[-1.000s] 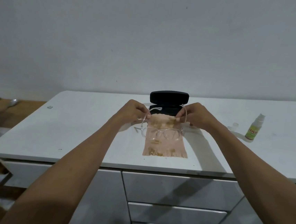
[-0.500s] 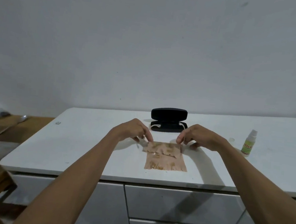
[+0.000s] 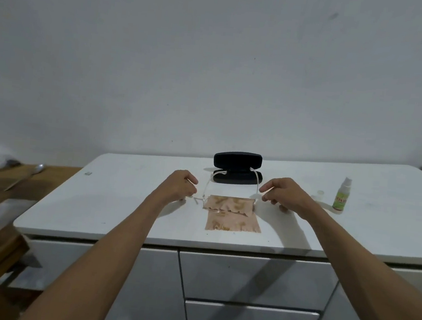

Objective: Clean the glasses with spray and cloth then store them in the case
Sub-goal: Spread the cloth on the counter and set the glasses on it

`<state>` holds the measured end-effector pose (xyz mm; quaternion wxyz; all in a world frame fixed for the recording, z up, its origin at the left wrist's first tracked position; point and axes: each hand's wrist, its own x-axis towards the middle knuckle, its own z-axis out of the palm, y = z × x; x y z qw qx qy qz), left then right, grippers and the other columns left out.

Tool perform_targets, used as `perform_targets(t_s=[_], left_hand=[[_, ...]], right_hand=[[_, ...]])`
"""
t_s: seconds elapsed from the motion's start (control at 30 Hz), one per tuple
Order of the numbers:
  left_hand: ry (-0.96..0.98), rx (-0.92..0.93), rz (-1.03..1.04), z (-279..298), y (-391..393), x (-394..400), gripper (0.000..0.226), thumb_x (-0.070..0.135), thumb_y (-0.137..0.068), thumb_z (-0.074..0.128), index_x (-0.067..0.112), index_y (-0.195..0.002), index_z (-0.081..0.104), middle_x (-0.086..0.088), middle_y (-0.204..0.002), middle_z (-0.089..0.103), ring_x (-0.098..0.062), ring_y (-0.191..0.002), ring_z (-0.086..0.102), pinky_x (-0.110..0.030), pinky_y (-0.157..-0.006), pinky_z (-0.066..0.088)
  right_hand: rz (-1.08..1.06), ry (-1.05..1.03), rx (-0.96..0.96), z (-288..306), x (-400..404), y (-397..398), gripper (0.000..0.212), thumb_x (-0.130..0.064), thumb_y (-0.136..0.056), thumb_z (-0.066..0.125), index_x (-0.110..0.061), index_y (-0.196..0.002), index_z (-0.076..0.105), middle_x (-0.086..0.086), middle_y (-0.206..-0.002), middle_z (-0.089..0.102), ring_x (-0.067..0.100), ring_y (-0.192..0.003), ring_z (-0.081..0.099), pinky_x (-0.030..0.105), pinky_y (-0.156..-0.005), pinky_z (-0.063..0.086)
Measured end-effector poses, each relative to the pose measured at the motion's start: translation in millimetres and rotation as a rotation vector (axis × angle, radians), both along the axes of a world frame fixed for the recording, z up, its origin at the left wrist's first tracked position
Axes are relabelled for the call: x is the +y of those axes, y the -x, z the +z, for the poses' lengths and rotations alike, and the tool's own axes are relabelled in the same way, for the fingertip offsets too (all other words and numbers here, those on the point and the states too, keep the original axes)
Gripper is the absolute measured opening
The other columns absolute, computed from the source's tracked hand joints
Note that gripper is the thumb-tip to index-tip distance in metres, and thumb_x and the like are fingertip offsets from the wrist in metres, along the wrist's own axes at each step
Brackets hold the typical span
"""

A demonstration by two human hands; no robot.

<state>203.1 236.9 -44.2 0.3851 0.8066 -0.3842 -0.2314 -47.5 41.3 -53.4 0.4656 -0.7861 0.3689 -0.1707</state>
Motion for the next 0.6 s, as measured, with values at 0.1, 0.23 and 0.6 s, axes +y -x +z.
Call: perform_targets(t_s=[0.1,0.23,0.6], left_hand=[[-0.055,-0.022,0.012,0,11,16,0.026,0.001,-0.081,0.07,0.005,-0.106,0.066,-0.011,-0.087,0.067,-0.019,-0.063,0.054,-0.025,-0.054,0.042],[-0.077,-0.104,-0.182,2,34,31,0.021,0.015,-0.076,0.083,0.013,-0.096,0.078,-0.001,-0.084,0.074,-0.016,-0.076,0.064,-0.028,-0.069,0.046],[-0.062,-0.429,-0.22,-17,69,35,0.003,0.024,-0.083,0.078,0.023,-0.085,0.08,0.006,-0.086,0.069,-0.012,-0.082,0.064,-0.019,-0.065,0.043]], right_hand=[[-0.002,0.096,0.09,2,14,16,0.012,-0.003,-0.082,0.07,-0.013,-0.087,0.075,0.012,-0.082,0.069,0.019,-0.069,0.058,0.024,-0.056,0.039],[0.112,0.247,0.187,5,42,24,0.015,-0.008,-0.082,0.075,-0.023,-0.086,0.078,0.002,-0.087,0.074,0.017,-0.08,0.065,0.024,-0.063,0.045],[0.183,0.565,0.319,-5,76,17,0.005,-0.027,-0.086,0.075,-0.028,-0.089,0.079,-0.006,-0.086,0.069,0.014,-0.083,0.068,0.026,-0.074,0.055]])
